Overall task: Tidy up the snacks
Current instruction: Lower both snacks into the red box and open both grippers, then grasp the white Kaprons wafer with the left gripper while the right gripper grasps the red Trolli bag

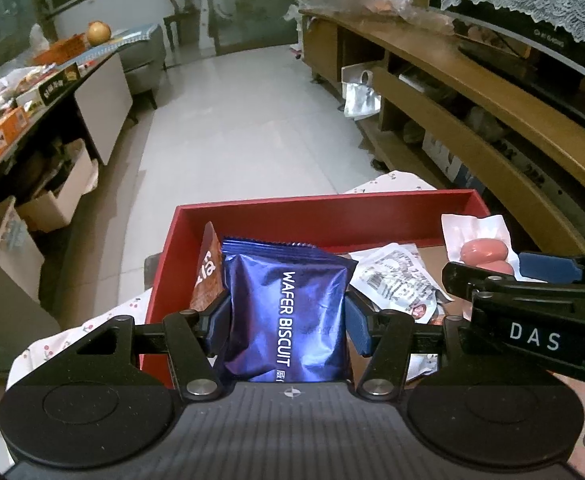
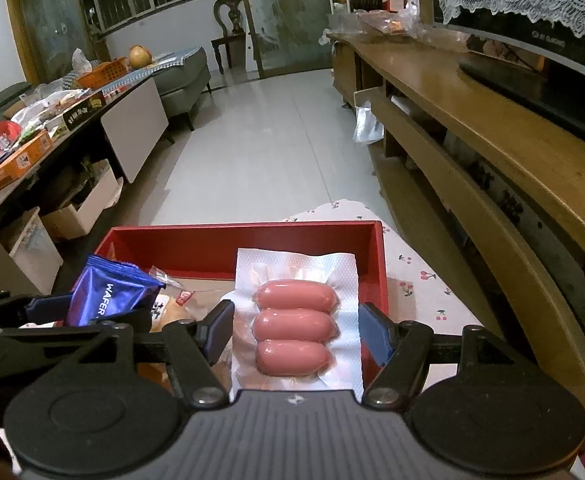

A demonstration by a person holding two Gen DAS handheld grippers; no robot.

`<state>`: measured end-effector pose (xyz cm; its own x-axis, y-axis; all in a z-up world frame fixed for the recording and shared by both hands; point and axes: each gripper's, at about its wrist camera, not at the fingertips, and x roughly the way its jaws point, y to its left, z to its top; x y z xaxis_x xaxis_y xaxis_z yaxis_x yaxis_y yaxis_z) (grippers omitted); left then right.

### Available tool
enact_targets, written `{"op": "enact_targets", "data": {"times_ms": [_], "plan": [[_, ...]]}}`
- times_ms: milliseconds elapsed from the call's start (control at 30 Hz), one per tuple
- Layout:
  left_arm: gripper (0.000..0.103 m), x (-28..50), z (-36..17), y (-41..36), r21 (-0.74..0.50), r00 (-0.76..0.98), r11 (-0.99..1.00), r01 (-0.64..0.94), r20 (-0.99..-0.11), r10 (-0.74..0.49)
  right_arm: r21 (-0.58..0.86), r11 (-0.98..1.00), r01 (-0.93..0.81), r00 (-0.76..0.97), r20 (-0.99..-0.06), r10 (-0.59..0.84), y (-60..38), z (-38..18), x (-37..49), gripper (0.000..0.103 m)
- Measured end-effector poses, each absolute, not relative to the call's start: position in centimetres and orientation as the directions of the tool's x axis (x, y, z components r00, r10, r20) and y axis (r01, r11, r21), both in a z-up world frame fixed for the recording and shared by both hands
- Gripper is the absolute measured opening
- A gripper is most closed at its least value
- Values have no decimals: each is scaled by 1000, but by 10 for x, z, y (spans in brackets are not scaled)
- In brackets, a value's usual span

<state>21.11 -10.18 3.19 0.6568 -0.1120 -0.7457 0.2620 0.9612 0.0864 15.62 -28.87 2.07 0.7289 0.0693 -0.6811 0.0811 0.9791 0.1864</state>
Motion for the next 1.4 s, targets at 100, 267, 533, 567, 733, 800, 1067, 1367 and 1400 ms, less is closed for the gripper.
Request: {"op": "enact_targets", "data": {"times_ms": [100,267,533,567,733,800,1067,1367,1400], "plan": [[64,213,27,-103,98,655,961,259,-749,-100,186,979,82,723,-687,70,-289,15,160,70],[65,216,22,-104,103,653,962,254,-752,-92,196,977,86,713,-697,77,-291,8,167,71],[78,212,27,-102,85,657,962,260,-746,-112,172,980,96,696,-716,58,-290,2,170,71],[81,212,27,-101,86,660,962,259,-743,-111,173,981,93,698,-714,60,-290,2,169,71],[84,205,35,-90,67,665,966,248,-738,-119,150,987,62,724,-688,59,-286,13,161,74],[84,200,38,-81,62,665,970,236,-738,-115,136,990,48,730,-681,58,-283,17,154,74],[86,165,43,-36,-1,623,977,215,-770,-139,122,990,-67,708,-694,133,-267,26,110,74],[87,132,12,-17,-77,514,977,199,-840,-171,63,987,-151,622,-770,144,-256,3,75,74],[87,129,9,-16,-83,501,978,192,-848,-170,65,988,-141,621,-771,139,-257,0,77,74]]}}
